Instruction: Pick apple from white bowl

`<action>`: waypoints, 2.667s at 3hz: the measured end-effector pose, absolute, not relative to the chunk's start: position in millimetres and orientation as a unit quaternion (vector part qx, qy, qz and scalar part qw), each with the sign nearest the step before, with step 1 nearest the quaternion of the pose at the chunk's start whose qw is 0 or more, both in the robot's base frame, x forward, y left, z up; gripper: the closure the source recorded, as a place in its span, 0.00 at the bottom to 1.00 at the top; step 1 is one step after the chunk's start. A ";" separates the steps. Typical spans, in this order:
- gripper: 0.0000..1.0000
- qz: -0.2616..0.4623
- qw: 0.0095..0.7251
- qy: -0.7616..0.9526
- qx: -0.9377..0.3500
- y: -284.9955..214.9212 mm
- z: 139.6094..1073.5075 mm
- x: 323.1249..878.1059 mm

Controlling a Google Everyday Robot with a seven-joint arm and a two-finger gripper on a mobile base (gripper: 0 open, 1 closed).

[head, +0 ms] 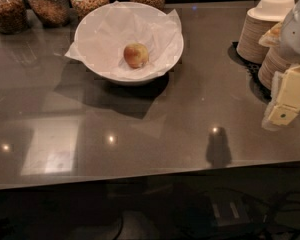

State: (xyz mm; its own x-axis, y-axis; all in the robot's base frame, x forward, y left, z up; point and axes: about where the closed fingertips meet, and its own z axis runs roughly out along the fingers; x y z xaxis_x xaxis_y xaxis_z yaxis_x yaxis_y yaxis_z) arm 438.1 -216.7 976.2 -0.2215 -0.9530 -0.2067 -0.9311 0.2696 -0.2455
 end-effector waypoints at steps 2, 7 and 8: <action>0.00 -0.032 0.176 0.776 -0.606 -210.3 979.8 442.4; 0.00 0.063 0.381 0.697 -0.604 -49.6 989.9 608.2; 0.00 0.078 0.393 0.687 -0.606 -15.1 988.4 638.3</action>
Offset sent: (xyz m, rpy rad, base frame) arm 0.0094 0.0129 0.0025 0.0521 -0.0308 0.0276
